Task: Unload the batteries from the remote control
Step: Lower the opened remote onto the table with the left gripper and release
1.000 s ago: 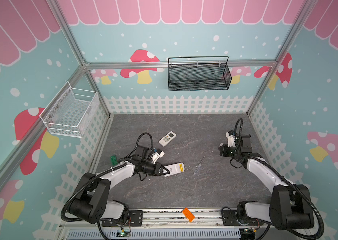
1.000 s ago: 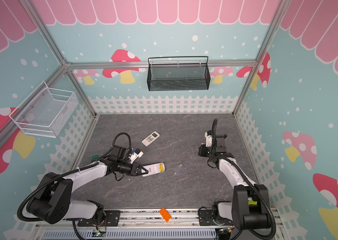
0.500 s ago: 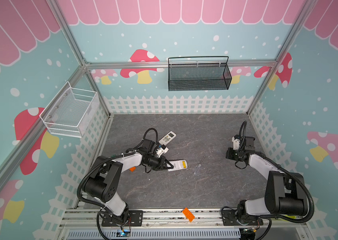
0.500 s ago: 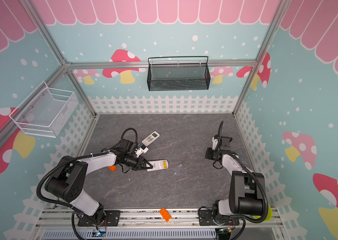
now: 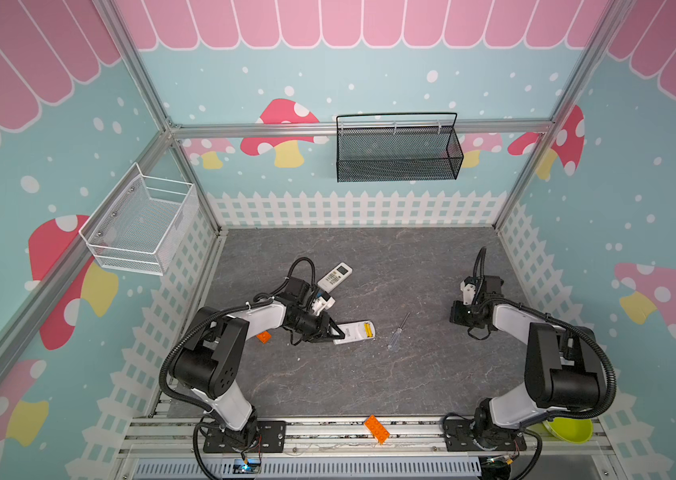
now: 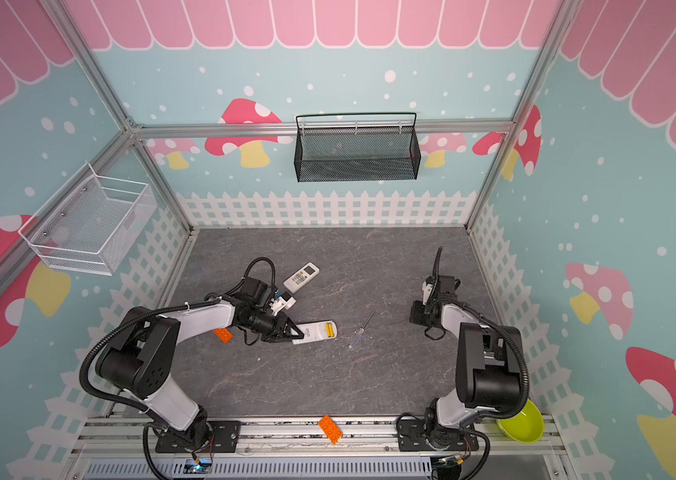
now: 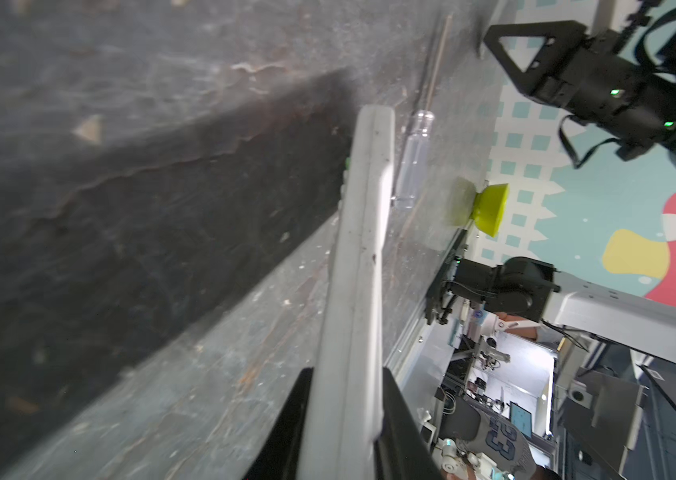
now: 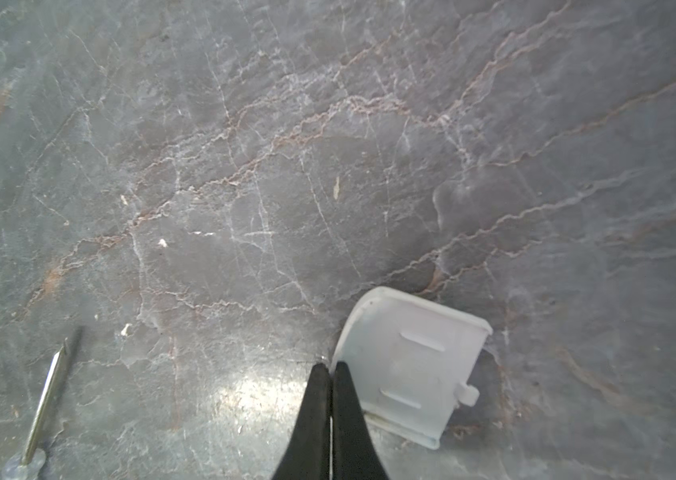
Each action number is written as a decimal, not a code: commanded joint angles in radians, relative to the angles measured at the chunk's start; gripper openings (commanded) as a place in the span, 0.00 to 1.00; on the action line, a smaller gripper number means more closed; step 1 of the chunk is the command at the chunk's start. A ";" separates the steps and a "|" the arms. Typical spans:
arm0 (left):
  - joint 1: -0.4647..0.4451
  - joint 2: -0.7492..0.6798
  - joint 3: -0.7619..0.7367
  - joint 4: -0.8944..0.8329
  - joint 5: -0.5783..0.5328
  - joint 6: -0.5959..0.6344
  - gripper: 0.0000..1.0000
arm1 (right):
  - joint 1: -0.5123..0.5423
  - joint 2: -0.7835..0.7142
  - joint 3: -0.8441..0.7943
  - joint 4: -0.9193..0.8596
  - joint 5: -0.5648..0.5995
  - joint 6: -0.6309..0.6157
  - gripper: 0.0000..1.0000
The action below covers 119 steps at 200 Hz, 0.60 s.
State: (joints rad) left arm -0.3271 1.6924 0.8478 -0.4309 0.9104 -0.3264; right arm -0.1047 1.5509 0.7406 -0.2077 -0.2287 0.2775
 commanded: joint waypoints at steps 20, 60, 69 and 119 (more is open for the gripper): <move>0.037 0.041 0.048 -0.082 -0.131 0.021 0.40 | -0.004 0.021 0.018 -0.013 -0.011 -0.018 0.07; 0.052 0.024 0.056 -0.084 -0.229 0.044 0.54 | 0.017 -0.010 0.027 -0.043 0.044 -0.027 0.17; 0.054 0.001 0.064 -0.105 -0.279 0.060 0.58 | 0.035 -0.026 0.030 -0.059 0.069 -0.030 0.19; 0.085 -0.167 0.036 -0.095 -0.436 0.109 0.75 | 0.121 -0.173 0.022 -0.112 0.118 0.022 0.22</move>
State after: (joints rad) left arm -0.2516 1.6096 0.8906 -0.5293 0.6029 -0.2516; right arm -0.0227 1.4563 0.7486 -0.2703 -0.1589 0.2714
